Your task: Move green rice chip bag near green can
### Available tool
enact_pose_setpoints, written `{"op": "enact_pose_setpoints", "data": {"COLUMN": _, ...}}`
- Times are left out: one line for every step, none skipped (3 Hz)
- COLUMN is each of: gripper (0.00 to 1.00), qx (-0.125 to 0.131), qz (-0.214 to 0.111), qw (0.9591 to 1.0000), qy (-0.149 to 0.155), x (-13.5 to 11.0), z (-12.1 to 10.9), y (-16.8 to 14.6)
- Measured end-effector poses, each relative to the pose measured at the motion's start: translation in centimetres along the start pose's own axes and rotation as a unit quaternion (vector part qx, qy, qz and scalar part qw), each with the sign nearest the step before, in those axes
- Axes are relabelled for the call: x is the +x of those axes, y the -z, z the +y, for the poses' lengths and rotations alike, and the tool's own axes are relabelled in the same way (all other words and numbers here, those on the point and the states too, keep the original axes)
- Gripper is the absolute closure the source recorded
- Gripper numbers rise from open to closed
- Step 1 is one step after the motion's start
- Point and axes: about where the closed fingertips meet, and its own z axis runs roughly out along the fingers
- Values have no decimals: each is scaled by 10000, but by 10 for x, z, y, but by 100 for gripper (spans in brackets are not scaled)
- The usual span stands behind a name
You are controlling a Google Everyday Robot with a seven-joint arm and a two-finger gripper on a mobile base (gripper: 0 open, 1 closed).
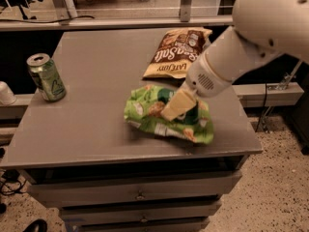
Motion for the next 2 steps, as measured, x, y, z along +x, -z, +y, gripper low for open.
{"op": "enact_pose_setpoints", "data": {"gripper": 100, "qx": 612, "qz": -229, "qw": 9961, "qy": 597, "x": -51, "z": -32, "y": 41}}
{"op": "enact_pose_setpoints", "data": {"gripper": 100, "qx": 733, "qz": -347, "qw": 9943, "qy": 689, "x": -65, "z": -35, "y": 54}}
